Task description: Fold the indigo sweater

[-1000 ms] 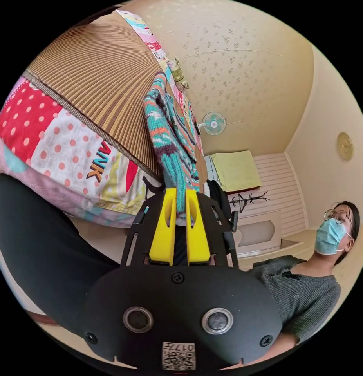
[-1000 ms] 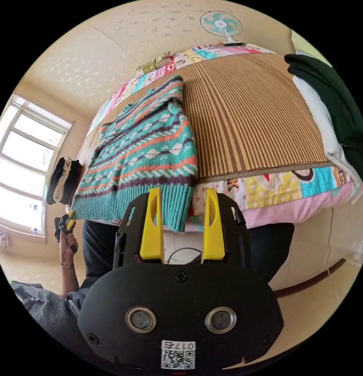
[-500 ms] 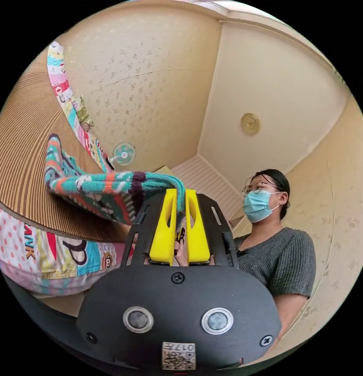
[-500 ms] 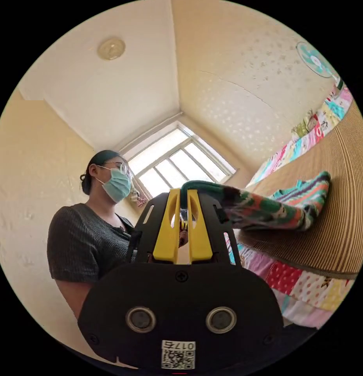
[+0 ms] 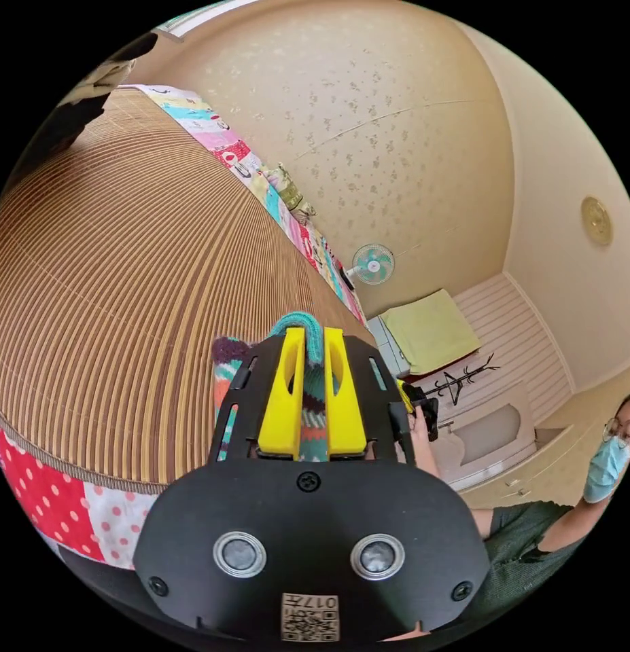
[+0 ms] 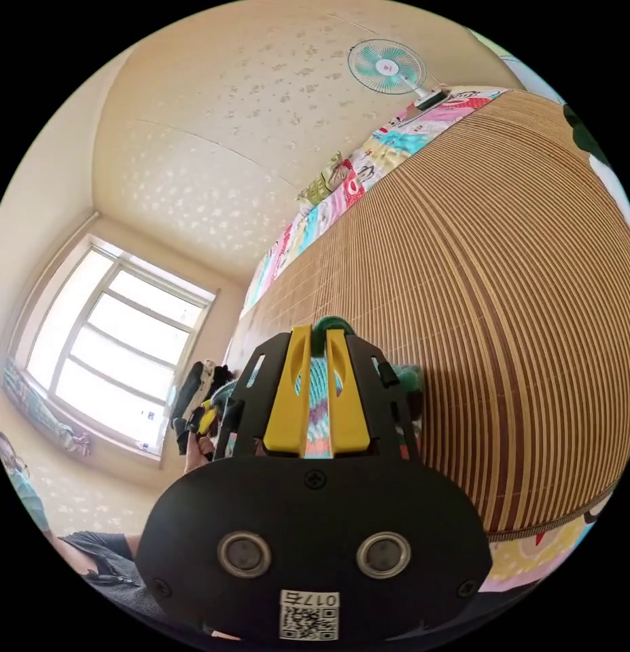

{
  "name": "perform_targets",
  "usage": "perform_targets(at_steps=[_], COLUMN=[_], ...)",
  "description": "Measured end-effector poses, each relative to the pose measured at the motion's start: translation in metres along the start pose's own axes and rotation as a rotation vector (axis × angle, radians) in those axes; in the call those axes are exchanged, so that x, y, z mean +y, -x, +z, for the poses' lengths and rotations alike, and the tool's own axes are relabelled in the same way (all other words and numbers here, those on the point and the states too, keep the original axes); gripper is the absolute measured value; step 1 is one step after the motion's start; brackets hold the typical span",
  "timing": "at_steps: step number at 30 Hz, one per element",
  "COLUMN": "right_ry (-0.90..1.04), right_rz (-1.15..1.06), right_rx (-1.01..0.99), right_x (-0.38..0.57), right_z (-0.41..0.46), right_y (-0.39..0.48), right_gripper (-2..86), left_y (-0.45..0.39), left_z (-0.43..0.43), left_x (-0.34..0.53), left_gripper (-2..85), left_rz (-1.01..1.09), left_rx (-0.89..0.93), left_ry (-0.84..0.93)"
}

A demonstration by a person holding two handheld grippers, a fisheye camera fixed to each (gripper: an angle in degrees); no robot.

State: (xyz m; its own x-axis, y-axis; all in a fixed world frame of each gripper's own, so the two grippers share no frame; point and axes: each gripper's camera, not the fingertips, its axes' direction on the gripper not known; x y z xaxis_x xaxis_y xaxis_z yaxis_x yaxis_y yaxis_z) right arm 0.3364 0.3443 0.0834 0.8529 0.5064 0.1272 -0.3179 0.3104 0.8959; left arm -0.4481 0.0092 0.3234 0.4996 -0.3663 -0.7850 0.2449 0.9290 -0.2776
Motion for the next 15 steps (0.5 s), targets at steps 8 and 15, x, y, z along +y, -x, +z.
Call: perform_targets(at_steps=[8, 15], right_ry=[0.060, 0.236], right_rz=[-0.328, -0.782], right_rx=[0.151, 0.075], right_x=[0.083, 0.204], right_z=[0.007, 0.083], right_y=[0.087, 0.212], right_gripper=[17.4, 19.2], left_y=[0.022, 0.062], left_z=[-0.081, -0.046], left_x=[0.080, 0.161], left_gripper=[15.9, 14.1], left_rz=[-0.102, -0.386], left_rx=[-0.050, 0.116], left_ry=[-0.046, 0.159])
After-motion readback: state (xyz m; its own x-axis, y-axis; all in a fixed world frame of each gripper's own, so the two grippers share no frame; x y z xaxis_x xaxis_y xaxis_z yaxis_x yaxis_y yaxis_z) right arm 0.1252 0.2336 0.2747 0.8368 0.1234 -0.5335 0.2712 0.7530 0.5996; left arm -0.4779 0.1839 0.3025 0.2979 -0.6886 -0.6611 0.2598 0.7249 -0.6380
